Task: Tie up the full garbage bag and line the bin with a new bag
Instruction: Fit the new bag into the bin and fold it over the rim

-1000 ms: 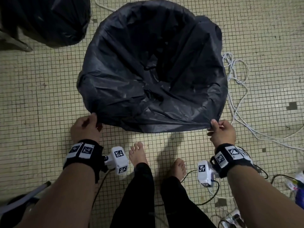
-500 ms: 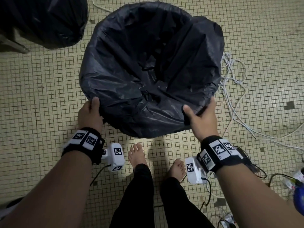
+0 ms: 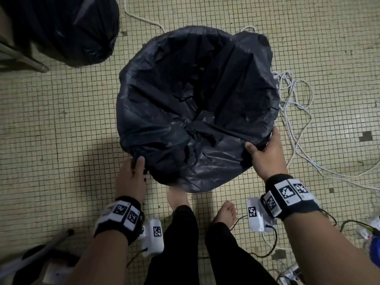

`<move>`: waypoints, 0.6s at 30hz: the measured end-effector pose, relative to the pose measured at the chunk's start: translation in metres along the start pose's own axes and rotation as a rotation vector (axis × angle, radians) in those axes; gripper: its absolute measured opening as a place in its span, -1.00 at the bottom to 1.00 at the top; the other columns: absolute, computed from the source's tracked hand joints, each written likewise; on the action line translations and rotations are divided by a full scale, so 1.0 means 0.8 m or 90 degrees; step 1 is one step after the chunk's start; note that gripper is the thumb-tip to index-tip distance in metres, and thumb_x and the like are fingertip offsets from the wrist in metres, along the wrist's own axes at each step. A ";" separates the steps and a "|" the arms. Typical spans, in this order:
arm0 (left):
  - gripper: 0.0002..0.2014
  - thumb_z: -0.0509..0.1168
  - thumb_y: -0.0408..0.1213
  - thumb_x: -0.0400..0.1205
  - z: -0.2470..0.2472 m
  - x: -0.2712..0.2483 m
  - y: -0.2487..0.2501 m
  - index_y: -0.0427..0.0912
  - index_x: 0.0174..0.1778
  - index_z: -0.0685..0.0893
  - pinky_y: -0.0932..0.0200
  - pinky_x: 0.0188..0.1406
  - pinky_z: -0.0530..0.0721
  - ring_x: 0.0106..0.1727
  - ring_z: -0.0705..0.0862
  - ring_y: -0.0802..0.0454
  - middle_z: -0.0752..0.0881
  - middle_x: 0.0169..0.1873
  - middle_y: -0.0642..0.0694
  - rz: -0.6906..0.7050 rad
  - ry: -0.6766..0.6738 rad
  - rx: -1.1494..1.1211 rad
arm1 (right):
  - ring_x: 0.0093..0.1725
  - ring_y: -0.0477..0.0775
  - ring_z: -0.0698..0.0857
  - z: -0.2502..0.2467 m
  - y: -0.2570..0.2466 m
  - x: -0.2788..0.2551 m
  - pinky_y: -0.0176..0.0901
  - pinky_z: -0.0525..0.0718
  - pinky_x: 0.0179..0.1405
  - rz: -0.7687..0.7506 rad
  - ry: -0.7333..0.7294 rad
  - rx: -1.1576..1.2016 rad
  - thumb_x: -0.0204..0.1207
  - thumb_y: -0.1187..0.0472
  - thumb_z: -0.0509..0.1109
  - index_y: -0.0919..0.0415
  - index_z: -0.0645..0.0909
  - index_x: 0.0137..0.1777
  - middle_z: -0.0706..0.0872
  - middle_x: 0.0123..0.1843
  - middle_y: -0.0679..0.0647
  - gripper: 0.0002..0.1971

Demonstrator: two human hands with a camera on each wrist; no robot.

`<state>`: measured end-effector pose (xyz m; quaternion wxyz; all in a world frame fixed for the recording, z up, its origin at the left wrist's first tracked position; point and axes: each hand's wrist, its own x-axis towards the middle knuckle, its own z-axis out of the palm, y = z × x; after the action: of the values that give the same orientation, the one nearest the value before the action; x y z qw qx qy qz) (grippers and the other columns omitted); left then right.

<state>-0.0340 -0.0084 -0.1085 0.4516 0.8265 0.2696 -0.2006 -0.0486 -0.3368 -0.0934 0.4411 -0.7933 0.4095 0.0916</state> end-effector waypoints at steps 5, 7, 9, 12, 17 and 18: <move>-0.72 0.41 -0.10 0.62 0.003 -0.018 0.040 -0.11 0.17 0.58 0.05 0.11 0.47 0.21 0.58 -0.13 0.62 0.10 -0.06 0.230 0.145 0.218 | 0.51 0.29 0.33 0.020 -0.084 -0.058 0.28 0.39 0.48 -0.172 0.005 -0.315 0.55 -0.06 0.46 -0.04 0.33 0.62 0.35 0.55 0.22 -0.34; -0.76 0.32 -0.12 0.66 0.011 -0.016 0.066 -0.08 0.21 0.62 -0.02 0.26 0.45 0.29 0.55 -0.14 0.64 0.20 -0.07 0.410 0.061 0.332 | 0.44 0.28 0.42 0.043 -0.113 -0.075 0.23 0.47 0.39 -0.206 -0.165 -0.396 0.61 -0.11 0.36 -0.09 0.47 0.49 0.51 0.45 0.16 -0.53; -0.69 0.21 -0.12 0.68 0.025 -0.006 0.091 0.03 0.34 0.59 -0.15 0.48 0.32 0.56 0.39 -0.15 0.55 0.44 0.00 0.478 -0.072 0.499 | 0.44 0.29 0.49 0.074 -0.128 -0.075 0.26 0.48 0.42 -0.163 -0.343 -0.491 0.60 -0.17 0.31 -0.07 0.52 0.45 0.61 0.43 0.16 -0.55; -0.55 0.10 -0.13 0.76 0.047 0.026 0.119 0.11 0.61 0.38 -0.25 0.70 -0.18 0.76 -0.05 -0.10 0.26 0.70 0.06 0.374 -0.274 0.705 | 0.45 0.31 0.56 0.109 -0.140 -0.056 0.26 0.50 0.47 -0.061 -0.528 -0.579 0.63 -0.16 0.27 0.15 0.51 0.53 0.59 0.49 0.25 -0.44; -0.51 0.07 0.05 0.78 0.051 0.073 0.133 0.03 0.65 0.37 -0.40 0.68 -0.23 0.73 0.14 -0.22 0.37 0.67 -0.04 0.210 -0.429 0.991 | 0.66 0.22 0.33 0.128 -0.131 -0.024 -0.11 0.29 0.53 -0.023 -0.668 -0.609 0.80 -0.02 0.12 0.25 0.32 0.68 0.35 0.70 0.23 -0.46; -0.47 0.04 0.09 0.79 0.046 0.078 0.131 0.03 0.69 0.31 -0.43 0.67 -0.20 0.74 0.13 -0.25 0.32 0.69 -0.06 0.191 -0.432 1.053 | 0.68 0.22 0.29 0.131 -0.127 -0.019 -0.09 0.25 0.57 0.010 -0.686 -0.634 0.78 -0.07 0.15 0.22 0.29 0.69 0.31 0.72 0.20 -0.42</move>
<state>0.0771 -0.0705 -0.0965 -0.2095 0.8102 -0.2186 -0.5019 0.0382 -0.2190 -0.0842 0.1680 -0.7415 0.0514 0.6476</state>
